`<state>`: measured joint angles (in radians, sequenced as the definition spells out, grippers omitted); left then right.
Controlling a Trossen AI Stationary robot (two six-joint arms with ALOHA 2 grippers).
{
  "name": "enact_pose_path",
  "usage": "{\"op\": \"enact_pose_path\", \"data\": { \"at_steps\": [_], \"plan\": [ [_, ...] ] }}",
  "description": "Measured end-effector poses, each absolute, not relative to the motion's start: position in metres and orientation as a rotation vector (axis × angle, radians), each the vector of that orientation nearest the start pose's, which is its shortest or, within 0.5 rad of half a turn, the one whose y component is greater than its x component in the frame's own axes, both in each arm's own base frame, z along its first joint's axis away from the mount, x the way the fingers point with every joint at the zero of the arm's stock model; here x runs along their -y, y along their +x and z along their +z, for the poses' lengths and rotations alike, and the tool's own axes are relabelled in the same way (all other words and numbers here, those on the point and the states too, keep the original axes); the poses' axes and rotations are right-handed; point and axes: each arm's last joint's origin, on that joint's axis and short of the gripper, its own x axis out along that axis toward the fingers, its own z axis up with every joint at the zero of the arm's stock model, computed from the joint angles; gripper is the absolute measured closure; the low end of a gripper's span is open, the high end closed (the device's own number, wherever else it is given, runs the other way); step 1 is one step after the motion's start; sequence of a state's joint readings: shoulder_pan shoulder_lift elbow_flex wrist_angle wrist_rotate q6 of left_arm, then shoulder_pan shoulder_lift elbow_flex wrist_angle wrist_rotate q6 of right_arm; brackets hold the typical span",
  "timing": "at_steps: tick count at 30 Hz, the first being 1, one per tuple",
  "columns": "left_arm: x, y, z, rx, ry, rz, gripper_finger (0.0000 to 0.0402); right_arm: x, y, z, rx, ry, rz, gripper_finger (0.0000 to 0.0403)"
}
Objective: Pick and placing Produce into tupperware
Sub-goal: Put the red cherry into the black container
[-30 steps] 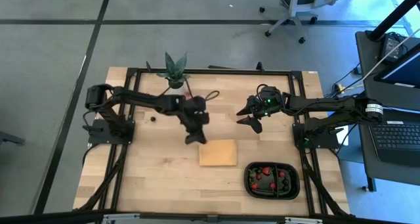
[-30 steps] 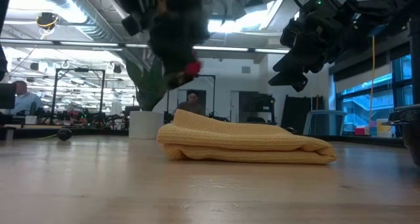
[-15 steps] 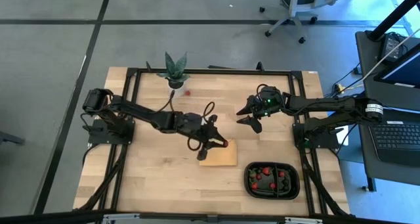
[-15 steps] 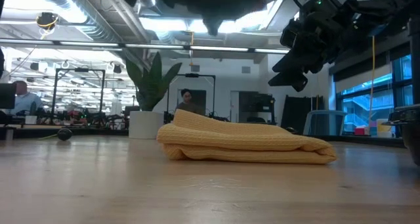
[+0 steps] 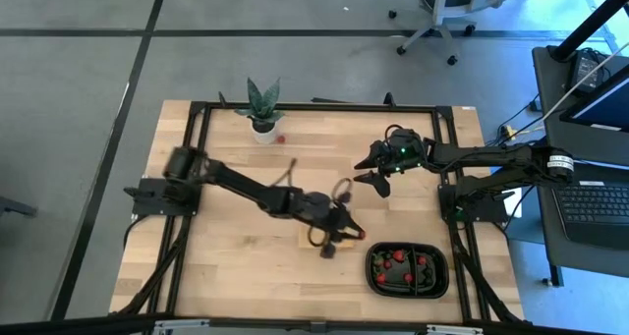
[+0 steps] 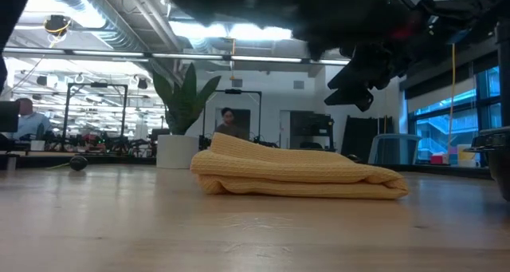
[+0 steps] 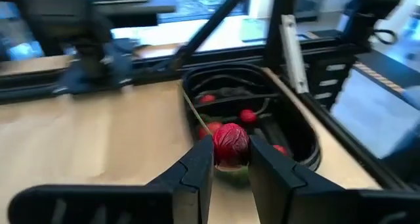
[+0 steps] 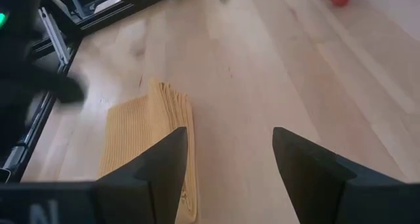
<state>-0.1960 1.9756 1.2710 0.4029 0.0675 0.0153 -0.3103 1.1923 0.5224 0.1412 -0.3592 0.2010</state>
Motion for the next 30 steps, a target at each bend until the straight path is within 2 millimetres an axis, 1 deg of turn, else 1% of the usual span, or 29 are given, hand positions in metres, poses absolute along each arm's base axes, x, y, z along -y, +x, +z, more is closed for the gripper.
{"op": "enact_pose_path", "data": {
  "at_steps": [2,5,8,14,18,21,30],
  "plan": [
    [0.096,0.450,0.200,-0.303,0.048,-0.311,0.0322,0.062,0.225,0.196,-0.507,0.374,-0.003,0.0178],
    [0.104,0.469,0.191,-0.346,0.054,-0.332,0.0322,0.061,0.225,0.195,-0.513,0.377,-0.004,0.0178],
    [0.109,0.482,0.181,-0.388,0.057,-0.336,0.0322,0.061,0.224,0.193,-0.539,0.385,-0.007,0.0178],
    [0.114,0.503,0.157,-0.404,0.056,-0.336,0.0321,0.060,0.220,0.187,-0.608,0.408,-0.015,0.0178],
    [0.118,0.510,0.144,-0.414,0.057,-0.340,0.0321,0.060,0.219,0.186,-0.627,0.414,-0.017,0.0178],
    [0.121,0.511,0.136,-0.435,0.059,-0.344,0.0321,0.060,0.219,0.186,-0.629,0.415,-0.017,0.0178],
    [0.121,0.511,0.133,-0.437,0.059,-0.345,0.0321,0.059,0.219,0.186,-0.630,0.415,-0.017,0.0178]
  ]
}}
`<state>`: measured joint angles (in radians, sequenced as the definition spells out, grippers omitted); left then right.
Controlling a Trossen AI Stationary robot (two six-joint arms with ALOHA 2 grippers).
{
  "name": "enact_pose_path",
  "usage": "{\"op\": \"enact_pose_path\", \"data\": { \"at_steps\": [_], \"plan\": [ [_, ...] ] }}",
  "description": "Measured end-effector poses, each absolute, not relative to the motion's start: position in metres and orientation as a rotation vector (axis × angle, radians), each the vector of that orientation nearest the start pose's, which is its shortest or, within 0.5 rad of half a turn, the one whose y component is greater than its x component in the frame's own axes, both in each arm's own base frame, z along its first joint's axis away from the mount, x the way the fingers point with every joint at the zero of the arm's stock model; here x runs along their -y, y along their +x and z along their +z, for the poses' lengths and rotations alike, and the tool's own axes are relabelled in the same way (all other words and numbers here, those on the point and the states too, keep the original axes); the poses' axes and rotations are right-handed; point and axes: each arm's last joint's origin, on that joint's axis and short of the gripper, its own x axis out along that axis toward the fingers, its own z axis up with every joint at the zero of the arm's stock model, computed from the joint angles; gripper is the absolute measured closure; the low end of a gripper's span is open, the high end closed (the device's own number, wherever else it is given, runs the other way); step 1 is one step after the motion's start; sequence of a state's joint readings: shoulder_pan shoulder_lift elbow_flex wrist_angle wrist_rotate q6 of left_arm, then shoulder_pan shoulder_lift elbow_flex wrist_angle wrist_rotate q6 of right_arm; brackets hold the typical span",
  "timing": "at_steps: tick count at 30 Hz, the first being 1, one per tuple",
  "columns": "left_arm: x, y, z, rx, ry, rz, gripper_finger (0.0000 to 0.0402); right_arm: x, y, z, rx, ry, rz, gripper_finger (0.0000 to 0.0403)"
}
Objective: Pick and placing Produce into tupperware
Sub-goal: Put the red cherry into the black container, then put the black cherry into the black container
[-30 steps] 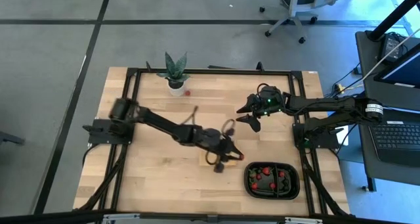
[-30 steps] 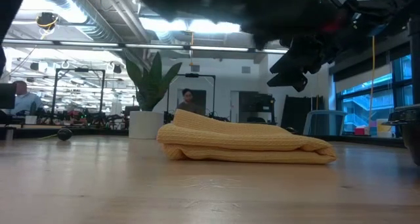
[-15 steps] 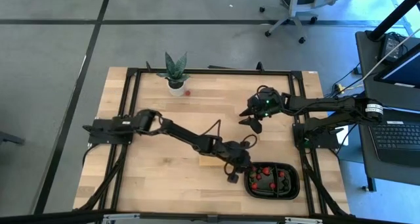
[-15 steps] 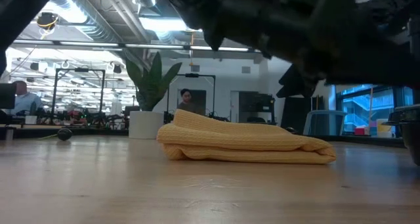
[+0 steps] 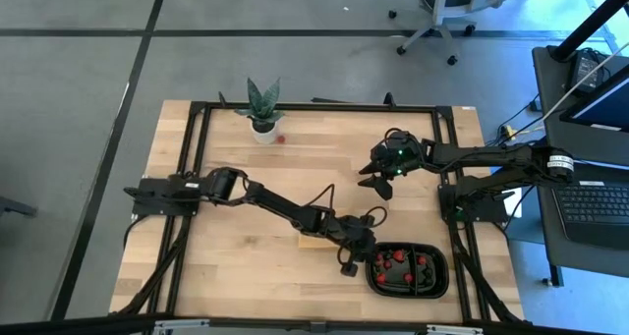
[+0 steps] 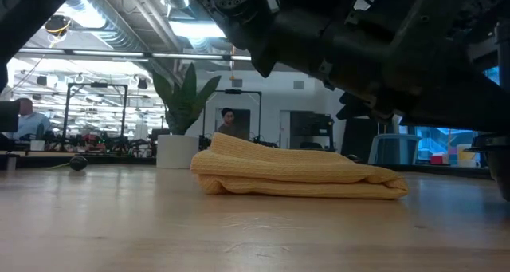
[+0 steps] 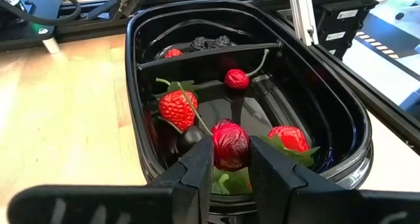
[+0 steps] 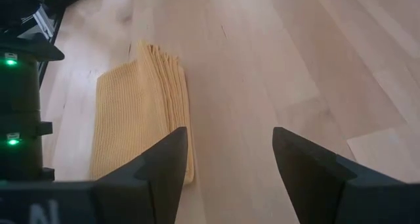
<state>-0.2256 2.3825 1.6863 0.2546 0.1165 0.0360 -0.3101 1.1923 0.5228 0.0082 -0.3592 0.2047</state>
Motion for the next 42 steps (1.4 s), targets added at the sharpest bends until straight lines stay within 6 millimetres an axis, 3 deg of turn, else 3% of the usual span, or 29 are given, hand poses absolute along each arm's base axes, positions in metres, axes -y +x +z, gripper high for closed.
{"op": "enact_pose_path", "data": {
  "at_steps": [9,21,25,30,35,42],
  "plan": [
    [0.121,0.511,0.133,-0.432,0.084,-0.350,0.0312,0.059,0.219,0.186,-0.630,0.415,-0.017,0.0178],
    [0.119,0.508,0.140,-0.472,0.056,-0.342,0.0205,0.059,0.219,0.185,-0.634,0.416,-0.017,0.0178],
    [0.109,0.496,0.174,-0.559,0.065,-0.318,0.0201,0.059,0.217,0.184,-0.654,0.422,-0.020,0.0178],
    [0.089,0.473,0.217,-0.688,0.110,-0.166,0.0205,0.059,0.217,0.183,-0.662,0.451,-0.028,0.0178],
    [0.064,0.432,0.260,-0.873,0.094,0.004,0.0203,0.057,0.217,0.183,-0.663,0.452,-0.024,0.0178],
    [0.037,0.360,0.297,-1.222,0.027,0.238,0.0205,0.057,0.217,0.183,-0.666,0.457,-0.026,0.0178]
  ]
}}
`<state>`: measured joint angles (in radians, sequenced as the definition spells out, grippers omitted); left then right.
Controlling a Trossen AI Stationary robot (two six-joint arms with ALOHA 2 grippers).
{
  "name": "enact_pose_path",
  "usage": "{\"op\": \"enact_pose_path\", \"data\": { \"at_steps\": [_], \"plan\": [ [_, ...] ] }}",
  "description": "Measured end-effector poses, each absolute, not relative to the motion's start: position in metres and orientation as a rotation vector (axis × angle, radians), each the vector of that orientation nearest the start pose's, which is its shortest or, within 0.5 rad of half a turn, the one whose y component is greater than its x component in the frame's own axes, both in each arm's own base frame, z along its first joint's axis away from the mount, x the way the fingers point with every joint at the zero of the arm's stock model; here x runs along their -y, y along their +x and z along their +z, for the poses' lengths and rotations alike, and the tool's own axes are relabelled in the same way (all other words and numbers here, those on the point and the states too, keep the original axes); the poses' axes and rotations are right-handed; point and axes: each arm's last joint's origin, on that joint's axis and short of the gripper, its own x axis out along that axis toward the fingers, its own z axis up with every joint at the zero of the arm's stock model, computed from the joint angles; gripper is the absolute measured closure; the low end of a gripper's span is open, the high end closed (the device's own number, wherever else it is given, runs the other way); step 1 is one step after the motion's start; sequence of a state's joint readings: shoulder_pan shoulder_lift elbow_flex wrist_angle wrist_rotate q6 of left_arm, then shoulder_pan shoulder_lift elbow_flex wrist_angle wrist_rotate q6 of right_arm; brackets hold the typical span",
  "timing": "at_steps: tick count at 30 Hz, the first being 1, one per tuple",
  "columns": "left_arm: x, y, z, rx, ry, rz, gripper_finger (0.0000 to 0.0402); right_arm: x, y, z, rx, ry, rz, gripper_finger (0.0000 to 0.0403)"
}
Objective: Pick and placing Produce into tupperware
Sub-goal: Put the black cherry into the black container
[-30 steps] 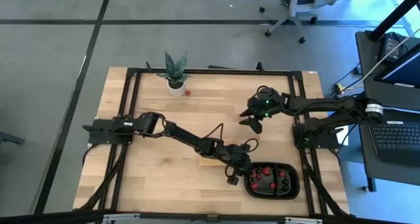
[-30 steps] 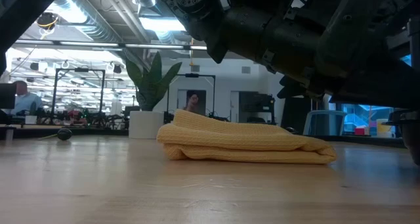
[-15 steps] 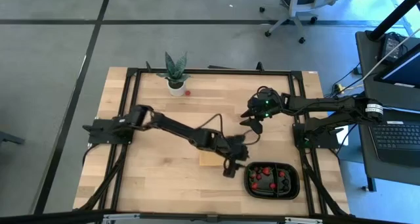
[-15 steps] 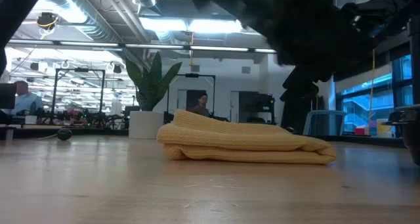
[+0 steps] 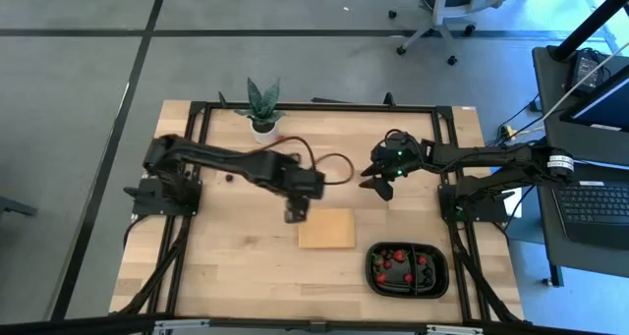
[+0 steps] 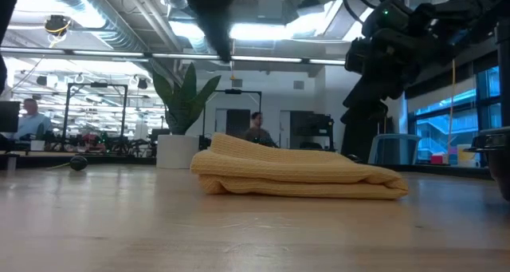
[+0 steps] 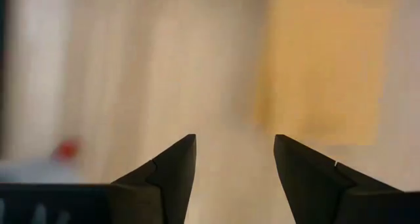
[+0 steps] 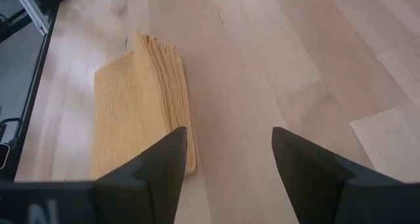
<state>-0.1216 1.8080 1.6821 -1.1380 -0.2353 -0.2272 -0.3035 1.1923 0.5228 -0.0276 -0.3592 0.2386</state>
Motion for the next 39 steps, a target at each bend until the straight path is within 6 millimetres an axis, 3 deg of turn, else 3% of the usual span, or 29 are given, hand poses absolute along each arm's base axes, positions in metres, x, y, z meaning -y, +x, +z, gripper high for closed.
{"op": "enact_pose_path", "data": {
  "at_steps": [4,9,15,20,30,39],
  "plan": [
    [0.028,0.326,0.303,-1.278,0.059,0.431,0.0203,0.057,0.218,0.183,-0.660,0.449,-0.023,0.0178],
    [0.020,0.279,0.293,-1.289,-0.084,0.579,0.0203,0.058,0.218,0.183,-0.659,0.446,-0.022,0.0178],
    [-0.004,0.223,0.262,-1.342,-0.276,0.761,0.0204,0.058,0.218,0.184,-0.654,0.443,-0.021,0.0178],
    [-0.025,0.191,0.234,-1.423,-0.408,0.875,0.0207,0.058,0.219,0.185,-0.644,0.436,-0.019,0.0178],
    [-0.048,0.169,0.183,-1.476,-0.508,0.976,0.0204,0.059,0.221,0.188,-0.604,0.400,-0.007,0.0178],
    [-0.061,0.172,0.170,-1.398,-0.569,0.911,0.0204,0.059,0.221,0.188,-0.596,0.394,-0.006,0.0178]
  ]
}}
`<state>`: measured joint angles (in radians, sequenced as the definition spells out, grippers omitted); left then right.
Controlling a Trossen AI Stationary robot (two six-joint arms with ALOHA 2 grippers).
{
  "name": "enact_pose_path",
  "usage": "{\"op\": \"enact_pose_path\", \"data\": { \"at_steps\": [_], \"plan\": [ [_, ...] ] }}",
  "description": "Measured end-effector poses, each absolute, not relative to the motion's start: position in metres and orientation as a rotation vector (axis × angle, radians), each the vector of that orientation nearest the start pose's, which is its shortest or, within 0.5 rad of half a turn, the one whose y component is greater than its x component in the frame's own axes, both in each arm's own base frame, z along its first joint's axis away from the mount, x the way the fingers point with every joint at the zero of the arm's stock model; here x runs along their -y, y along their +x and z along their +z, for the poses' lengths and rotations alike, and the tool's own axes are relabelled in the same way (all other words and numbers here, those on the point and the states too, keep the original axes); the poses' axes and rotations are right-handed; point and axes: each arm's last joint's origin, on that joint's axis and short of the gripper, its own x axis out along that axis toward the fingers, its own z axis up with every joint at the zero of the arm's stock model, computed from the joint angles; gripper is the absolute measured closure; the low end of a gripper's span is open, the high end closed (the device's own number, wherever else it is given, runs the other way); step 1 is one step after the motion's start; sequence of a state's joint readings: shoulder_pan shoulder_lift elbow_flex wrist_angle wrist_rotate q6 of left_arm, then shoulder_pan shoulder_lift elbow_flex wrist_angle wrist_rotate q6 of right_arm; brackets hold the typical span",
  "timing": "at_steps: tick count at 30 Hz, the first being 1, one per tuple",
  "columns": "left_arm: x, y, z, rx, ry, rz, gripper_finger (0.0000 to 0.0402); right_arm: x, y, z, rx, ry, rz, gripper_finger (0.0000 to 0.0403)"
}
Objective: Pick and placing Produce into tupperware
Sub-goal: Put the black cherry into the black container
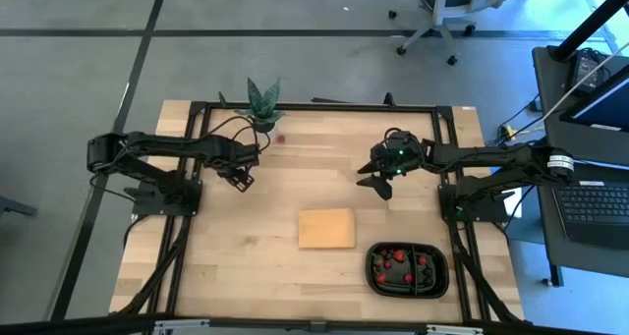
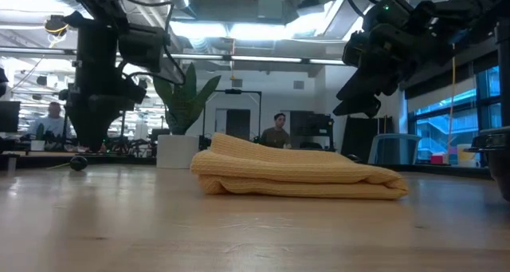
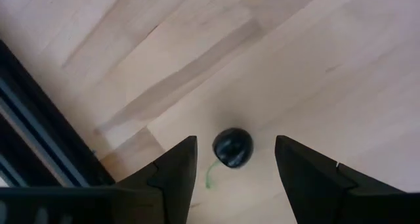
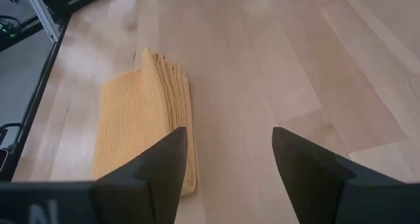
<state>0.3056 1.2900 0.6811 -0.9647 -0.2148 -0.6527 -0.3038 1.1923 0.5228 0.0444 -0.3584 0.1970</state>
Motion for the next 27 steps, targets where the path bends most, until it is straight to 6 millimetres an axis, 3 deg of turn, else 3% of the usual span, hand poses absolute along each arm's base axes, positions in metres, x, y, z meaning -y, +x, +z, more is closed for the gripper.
{"op": "enact_pose_path", "data": {
  "at_steps": [15,27],
  "plan": [
    [-0.061,0.162,0.144,-1.384,-0.629,0.875,0.0209,0.059,0.221,0.188,-0.597,0.394,-0.006,0.0178],
    [-0.059,0.157,0.138,-1.392,-0.669,0.885,0.0210,0.059,0.221,0.188,-0.597,0.394,-0.006,0.0178]
  ]
}}
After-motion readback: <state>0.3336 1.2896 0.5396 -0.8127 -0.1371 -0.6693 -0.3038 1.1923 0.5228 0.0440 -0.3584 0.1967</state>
